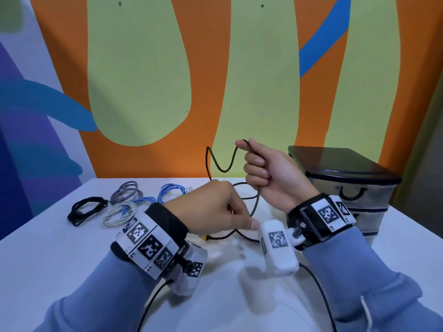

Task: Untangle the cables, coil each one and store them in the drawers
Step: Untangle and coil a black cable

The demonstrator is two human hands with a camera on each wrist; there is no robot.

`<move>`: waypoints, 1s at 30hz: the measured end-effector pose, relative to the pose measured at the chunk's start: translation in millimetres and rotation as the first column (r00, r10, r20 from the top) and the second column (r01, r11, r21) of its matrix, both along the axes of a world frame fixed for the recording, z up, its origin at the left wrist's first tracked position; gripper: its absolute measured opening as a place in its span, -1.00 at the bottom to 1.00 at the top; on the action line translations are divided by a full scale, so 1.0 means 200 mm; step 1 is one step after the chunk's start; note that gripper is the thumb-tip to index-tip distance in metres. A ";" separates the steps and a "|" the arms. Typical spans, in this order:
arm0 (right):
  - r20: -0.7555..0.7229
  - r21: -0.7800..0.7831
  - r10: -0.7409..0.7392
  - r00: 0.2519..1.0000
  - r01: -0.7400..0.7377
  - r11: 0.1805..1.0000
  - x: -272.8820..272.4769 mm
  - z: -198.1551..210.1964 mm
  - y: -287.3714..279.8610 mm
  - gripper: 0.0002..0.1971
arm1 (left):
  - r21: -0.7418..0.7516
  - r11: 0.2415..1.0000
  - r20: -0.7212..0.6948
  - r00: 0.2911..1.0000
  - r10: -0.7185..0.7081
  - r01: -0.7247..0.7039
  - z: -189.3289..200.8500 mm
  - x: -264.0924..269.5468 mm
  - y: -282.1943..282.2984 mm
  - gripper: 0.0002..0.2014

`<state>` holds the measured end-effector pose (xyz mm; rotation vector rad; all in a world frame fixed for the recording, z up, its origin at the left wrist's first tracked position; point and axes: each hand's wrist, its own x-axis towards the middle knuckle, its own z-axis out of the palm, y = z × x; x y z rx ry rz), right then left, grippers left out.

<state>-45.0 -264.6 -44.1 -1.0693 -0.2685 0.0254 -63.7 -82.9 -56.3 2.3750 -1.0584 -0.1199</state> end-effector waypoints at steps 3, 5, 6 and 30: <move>0.017 -0.025 -0.004 1.000 0.004 1.000 -0.01 0.01 0.00 -0.72 | -0.464 0.886 0.190 0.976 0.107 -0.006 0.06 0.00 0.02 -0.75; 0.023 -0.025 0.014 1.000 -0.013 1.000 -0.02 0.02 -0.01 -0.72 | -0.721 0.692 0.295 0.917 0.269 0.030 0.11 0.00 0.04 -0.90; 0.027 -0.028 0.029 0.999 -0.028 0.999 -0.03 0.02 -0.01 -0.72 | -0.745 0.667 0.367 0.848 0.384 0.020 0.12 0.01 0.05 -0.78; 0.120 0.171 0.130 0.984 -0.149 0.974 -0.08 0.08 -0.06 -0.69 | -0.441 0.784 0.211 0.798 0.565 -0.438 0.08 0.16 0.19 -0.53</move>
